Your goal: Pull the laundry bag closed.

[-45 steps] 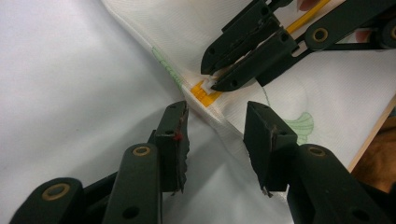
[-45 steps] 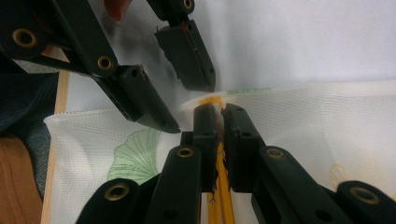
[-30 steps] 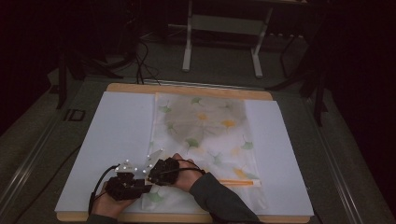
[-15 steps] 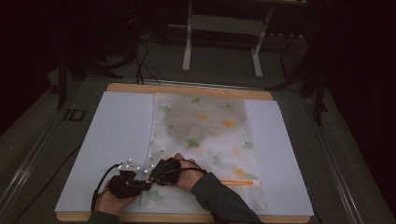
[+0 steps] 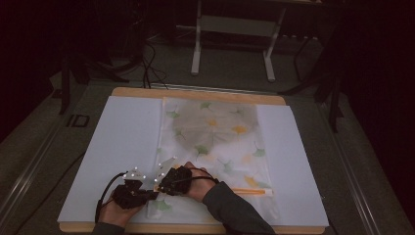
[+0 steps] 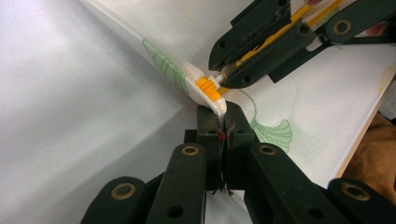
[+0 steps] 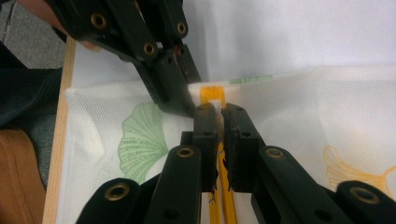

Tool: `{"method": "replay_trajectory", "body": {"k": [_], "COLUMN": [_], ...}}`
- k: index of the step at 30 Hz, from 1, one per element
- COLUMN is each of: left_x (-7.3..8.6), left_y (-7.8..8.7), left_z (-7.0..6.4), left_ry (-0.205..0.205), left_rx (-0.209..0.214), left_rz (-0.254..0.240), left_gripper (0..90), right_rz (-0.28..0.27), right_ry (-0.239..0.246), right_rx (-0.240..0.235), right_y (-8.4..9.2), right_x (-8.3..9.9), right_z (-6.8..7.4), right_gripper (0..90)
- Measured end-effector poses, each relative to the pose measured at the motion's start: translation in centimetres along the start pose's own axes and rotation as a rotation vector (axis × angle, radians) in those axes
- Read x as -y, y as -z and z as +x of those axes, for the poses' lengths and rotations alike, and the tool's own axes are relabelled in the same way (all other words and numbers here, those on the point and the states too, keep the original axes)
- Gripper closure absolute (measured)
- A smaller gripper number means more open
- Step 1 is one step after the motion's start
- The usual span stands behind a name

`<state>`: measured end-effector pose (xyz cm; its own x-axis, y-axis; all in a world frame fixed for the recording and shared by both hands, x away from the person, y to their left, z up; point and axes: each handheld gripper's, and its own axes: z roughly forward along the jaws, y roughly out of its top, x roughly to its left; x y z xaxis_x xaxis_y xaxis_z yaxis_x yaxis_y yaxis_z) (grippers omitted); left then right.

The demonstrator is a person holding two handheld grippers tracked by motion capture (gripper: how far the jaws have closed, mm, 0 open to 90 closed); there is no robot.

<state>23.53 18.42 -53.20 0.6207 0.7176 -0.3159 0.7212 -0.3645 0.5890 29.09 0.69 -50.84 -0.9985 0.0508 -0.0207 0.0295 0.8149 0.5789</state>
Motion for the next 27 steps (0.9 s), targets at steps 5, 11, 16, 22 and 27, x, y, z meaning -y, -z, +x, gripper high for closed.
{"method": "replay_trajectory", "body": {"k": [5, 11, 16, 22, 27], "left_x": [0.01, 0.05, 0.09, 0.13, 0.19], "left_y": [0.11, 0.26, 0.42, 0.55, 0.68], "left_z": [0.04, 0.10, 0.19, 0.31, 0.42], "left_ry": [-0.001, 0.001, 0.005, 0.008, 0.011], "left_rx": [0.002, 0.004, 0.005, 0.003, 0.007], "left_rz": [-0.006, -0.013, -0.022, -0.027, -0.033], "left_gripper": [88.1, 88.1, 88.1, 88.1, 88.1], "right_rz": [0.014, 0.026, 0.040, 0.058, 0.064], "right_ry": [0.003, 0.012, 0.009, 0.018, 0.021], "right_rx": [0.002, 0.012, 0.017, 0.031, 0.033], "right_y": [-0.22, -0.43, -0.59, -0.72, -0.66], "right_x": [0.23, 0.36, 0.59, 0.76, 0.85], "right_z": [0.09, 0.15, 0.14, 0.20, 0.19], "right_gripper": [84.2, 84.2, 84.2, 84.2, 84.2]}}
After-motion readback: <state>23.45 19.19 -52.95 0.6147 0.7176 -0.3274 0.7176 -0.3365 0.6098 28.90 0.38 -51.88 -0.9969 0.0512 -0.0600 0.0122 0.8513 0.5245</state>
